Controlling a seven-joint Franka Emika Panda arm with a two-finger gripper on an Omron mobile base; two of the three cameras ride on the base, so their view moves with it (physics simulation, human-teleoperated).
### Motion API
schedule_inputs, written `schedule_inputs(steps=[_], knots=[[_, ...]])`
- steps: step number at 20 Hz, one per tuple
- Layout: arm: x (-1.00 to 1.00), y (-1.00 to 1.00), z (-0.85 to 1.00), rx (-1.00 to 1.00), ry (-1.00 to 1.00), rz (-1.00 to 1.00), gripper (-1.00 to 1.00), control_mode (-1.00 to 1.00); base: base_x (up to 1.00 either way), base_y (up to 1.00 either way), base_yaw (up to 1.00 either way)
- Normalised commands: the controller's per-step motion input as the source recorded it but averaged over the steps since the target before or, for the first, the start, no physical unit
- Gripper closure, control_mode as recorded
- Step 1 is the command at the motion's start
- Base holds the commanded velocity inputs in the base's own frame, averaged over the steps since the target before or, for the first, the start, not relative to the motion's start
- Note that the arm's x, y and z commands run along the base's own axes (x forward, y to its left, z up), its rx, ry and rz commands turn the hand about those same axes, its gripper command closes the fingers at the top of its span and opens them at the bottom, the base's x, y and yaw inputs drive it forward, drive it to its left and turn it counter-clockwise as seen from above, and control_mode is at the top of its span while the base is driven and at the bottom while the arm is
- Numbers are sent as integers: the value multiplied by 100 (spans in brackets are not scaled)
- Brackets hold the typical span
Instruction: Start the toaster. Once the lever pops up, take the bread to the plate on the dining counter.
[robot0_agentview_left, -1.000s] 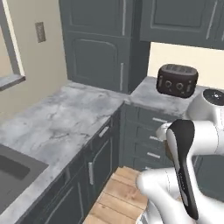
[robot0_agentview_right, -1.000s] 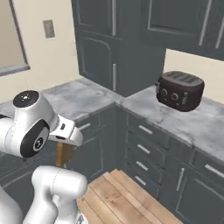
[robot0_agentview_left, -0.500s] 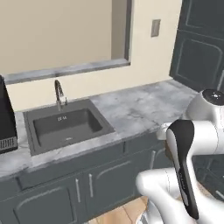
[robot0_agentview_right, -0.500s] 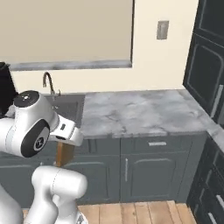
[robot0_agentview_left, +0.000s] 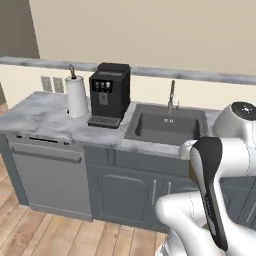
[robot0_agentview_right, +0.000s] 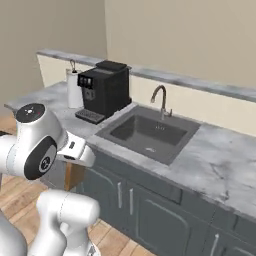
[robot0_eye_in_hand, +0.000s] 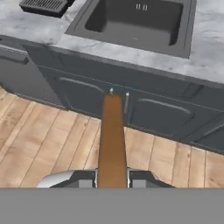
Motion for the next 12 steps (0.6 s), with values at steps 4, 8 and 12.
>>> schedule_inputs(steps=[4, 8, 12], knots=[[0, 0, 0, 0, 0, 0, 100, 100, -13, 0, 100], [0, 0, 0, 0, 0, 0, 100, 100, -14, 0, 100], [0, 0, 0, 0, 0, 0, 100, 100, -5, 1, 100]])
